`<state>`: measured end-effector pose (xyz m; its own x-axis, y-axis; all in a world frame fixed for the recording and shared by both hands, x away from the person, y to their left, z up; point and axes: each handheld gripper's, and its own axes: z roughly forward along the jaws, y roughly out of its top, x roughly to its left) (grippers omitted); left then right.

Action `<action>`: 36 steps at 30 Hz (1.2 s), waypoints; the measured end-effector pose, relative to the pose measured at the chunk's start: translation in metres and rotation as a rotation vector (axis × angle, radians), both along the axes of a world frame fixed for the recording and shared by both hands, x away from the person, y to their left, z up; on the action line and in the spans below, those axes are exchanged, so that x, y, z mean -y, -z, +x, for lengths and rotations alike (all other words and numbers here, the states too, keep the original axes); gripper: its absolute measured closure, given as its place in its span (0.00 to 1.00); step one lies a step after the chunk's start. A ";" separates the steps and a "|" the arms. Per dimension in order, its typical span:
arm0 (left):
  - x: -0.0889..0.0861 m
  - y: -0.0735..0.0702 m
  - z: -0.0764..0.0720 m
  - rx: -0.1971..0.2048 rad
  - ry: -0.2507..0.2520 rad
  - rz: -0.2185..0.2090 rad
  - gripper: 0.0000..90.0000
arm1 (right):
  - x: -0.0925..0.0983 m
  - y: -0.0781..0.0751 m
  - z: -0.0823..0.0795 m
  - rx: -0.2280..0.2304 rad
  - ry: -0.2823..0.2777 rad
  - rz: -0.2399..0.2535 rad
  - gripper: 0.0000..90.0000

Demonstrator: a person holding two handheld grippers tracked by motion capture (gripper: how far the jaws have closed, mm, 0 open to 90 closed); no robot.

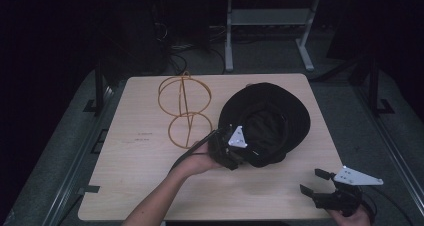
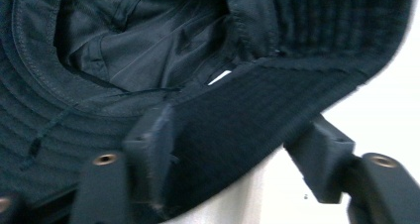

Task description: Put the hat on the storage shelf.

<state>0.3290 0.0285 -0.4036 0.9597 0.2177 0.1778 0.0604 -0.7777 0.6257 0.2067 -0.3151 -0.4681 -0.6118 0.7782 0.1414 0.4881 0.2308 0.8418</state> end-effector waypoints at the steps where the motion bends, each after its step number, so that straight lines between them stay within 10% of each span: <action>1: 0.000 0.001 0.001 0.002 0.001 0.000 0.46 | 0.000 0.000 0.000 0.002 -0.003 -0.001 0.18; 16: 0.006 -0.010 -0.017 0.064 0.062 -0.080 0.89 | -0.006 -0.002 0.002 0.019 -0.001 0.007 0.18; 36: 0.011 -0.032 -0.042 0.007 0.160 -0.201 0.94 | -0.024 -0.022 0.018 0.103 -0.050 0.058 0.17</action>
<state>0.2872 0.0174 -0.3714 0.9836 0.0946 0.1533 -0.0586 -0.6369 0.7687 0.2248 -0.2909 -0.4466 -0.6635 0.7386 0.1193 0.3870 0.2023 0.8996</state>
